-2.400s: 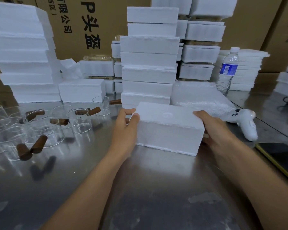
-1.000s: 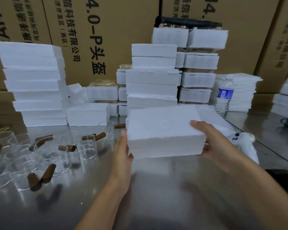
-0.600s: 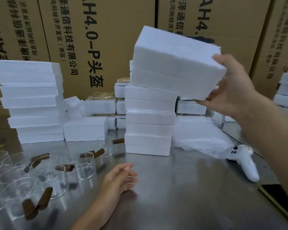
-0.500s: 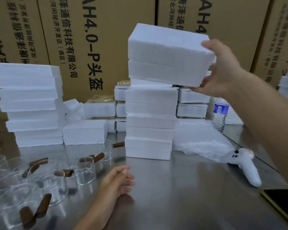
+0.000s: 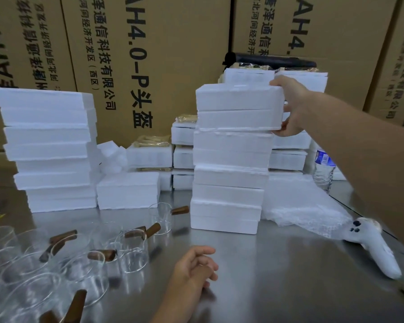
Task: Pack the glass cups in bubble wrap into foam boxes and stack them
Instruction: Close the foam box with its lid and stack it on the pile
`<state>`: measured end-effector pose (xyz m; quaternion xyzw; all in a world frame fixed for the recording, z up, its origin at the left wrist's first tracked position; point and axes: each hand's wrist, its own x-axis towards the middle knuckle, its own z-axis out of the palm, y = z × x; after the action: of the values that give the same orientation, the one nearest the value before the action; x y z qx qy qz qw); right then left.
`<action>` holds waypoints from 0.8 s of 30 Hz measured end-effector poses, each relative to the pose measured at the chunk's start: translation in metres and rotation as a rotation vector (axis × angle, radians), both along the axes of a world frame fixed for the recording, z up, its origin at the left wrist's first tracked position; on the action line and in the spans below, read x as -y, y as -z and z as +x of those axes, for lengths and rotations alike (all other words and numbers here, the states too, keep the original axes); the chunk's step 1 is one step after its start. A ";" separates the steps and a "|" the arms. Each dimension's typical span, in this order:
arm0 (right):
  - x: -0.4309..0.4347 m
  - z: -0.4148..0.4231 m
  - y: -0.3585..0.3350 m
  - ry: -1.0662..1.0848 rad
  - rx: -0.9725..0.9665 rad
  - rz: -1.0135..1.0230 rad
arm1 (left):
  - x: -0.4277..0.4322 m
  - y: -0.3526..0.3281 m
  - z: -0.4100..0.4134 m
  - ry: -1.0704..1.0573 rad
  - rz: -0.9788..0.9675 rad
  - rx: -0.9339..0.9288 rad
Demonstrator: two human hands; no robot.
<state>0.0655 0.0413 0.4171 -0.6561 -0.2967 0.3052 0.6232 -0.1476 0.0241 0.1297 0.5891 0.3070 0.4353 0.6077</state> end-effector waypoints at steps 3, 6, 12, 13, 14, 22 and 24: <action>-0.004 0.002 0.000 0.031 0.015 -0.037 | 0.000 -0.001 0.000 0.007 0.006 0.000; -0.007 0.001 0.001 0.052 0.043 -0.054 | 0.000 0.000 0.000 0.011 0.013 -0.007; -0.009 -0.002 0.001 0.082 0.042 -0.035 | 0.001 0.000 0.000 -0.001 0.021 -0.009; -0.009 -0.003 0.000 0.098 0.039 -0.032 | 0.001 0.000 0.000 -0.002 0.021 -0.008; -0.009 -0.004 -0.001 0.110 0.035 -0.030 | 0.001 0.000 -0.001 -0.001 0.022 -0.008; -0.014 -0.004 -0.003 0.092 0.042 -0.035 | 0.002 -0.002 -0.001 0.003 0.024 -0.011; -0.016 -0.004 -0.003 0.086 0.085 -0.050 | 0.002 -0.002 -0.001 0.005 0.017 -0.010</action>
<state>0.0612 0.0571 0.4196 -0.6961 -0.2865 0.2572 0.6059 -0.1484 0.0216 0.1322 0.5971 0.3048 0.4336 0.6021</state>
